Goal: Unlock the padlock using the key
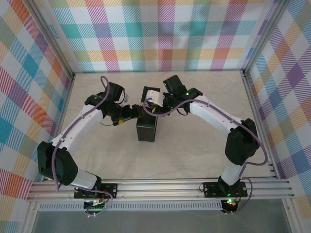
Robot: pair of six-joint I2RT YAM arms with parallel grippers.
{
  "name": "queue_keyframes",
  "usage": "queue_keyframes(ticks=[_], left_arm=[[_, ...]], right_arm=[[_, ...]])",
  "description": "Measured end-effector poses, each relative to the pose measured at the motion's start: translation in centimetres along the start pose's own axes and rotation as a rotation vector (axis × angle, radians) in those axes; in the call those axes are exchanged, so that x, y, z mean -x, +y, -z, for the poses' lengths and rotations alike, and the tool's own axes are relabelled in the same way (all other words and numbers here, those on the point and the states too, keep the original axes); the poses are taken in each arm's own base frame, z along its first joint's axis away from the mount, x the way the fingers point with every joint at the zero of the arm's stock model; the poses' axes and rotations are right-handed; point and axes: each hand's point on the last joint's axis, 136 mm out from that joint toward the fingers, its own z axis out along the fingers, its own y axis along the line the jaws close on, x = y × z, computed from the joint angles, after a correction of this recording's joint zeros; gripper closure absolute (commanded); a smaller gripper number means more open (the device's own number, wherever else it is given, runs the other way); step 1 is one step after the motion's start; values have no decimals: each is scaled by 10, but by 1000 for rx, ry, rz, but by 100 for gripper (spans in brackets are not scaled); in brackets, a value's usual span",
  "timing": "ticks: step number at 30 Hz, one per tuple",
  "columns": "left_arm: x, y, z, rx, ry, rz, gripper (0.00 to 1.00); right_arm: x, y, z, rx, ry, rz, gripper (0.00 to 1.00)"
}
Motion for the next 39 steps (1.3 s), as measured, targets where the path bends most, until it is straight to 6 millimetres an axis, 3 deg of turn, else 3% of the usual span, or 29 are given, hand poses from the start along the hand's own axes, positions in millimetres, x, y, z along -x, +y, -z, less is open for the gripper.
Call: queue_keyframes(ticks=[10,24,30,39], left_arm=[[-3,2,-2,5,7,-1,7],[-6,3,-1,-3,11,-17,8],[-7,2,0,-10,14,-20,7],[-7,1,1,-11,11,-24,8]], right_arm=[[2,-6,4,30,14,-114,72],[7,-1,5,190,-29,-461,77],[5,-3,2,194,-36,-529,59],[5,-8,6,125,-27,-504,49]])
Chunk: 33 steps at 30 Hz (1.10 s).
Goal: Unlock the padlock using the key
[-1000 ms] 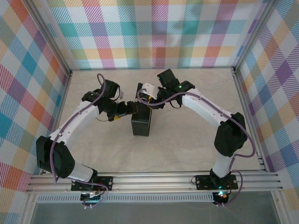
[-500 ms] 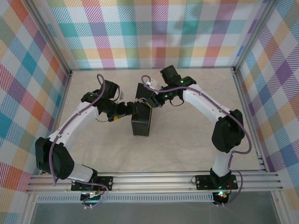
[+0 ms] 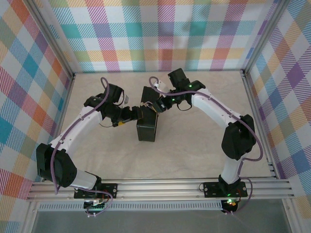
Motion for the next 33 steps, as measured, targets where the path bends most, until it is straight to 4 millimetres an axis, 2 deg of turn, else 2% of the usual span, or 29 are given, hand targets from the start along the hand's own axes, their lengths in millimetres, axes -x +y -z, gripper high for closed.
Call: queue_keyframes(ticks=[11,17,25,28,33], left_arm=[[0,0,0,0,0,0,8],[0,0,0,0,0,0,8],[0,0,0,-1,0,0,8],[0,0,0,-1,0,0,8],[0,0,0,-3,2,0,8]], right_arm=[[4,11,-4,-83,24,126,45],[-1,5,-7,-122,52,154,47],[-7,0,-12,-146,84,173,61],[-6,2,-12,-141,86,173,71],[-4,3,-9,-97,80,84,77]])
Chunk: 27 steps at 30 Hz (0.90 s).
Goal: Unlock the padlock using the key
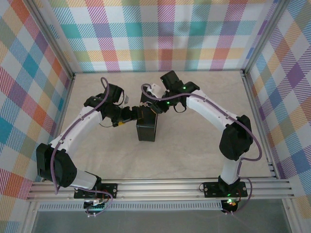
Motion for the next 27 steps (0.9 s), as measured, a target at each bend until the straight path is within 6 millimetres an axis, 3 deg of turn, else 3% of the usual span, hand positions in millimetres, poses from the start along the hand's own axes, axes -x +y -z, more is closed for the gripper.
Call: queue_keyframes(ticks=[9,19,27], left_arm=[[-7,-1,-3,-19,27,5,9],[-11,-13,-7,-103,53,-1,17],[-13,-30,-10,-183,75,-36,31]], right_arm=[[8,0,11,175,-70,-365,82],[23,1,4,300,-151,-723,83],[31,6,4,282,-196,-806,82]])
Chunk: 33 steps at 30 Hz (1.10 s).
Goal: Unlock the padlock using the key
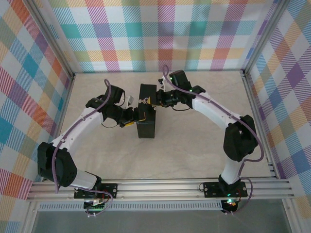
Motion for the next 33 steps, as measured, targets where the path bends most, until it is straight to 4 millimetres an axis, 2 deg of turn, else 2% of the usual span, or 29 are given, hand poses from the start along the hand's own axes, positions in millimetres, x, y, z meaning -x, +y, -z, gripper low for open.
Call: queue_keyframes(ticks=[4,10,17,22,25,28,33], left_arm=[[-2,-6,-8,-29,26,-17,37],[-5,-11,-12,-61,52,-27,39],[-2,-24,-12,-129,54,-54,36],[3,-22,-7,-154,49,-39,35],[15,-13,3,-156,10,-1,32],[32,-2,23,-154,-73,40,28],[64,3,50,-102,-219,77,22]], right_arm=[[0,5,-5,-27,-16,21,82],[6,4,-10,-50,-42,41,82],[21,4,-21,-42,-68,59,82],[25,-6,-32,-56,-77,63,82],[28,-4,-33,-49,-82,68,82],[30,-3,-33,-47,-85,77,82],[31,-2,-33,-44,-89,84,82]])
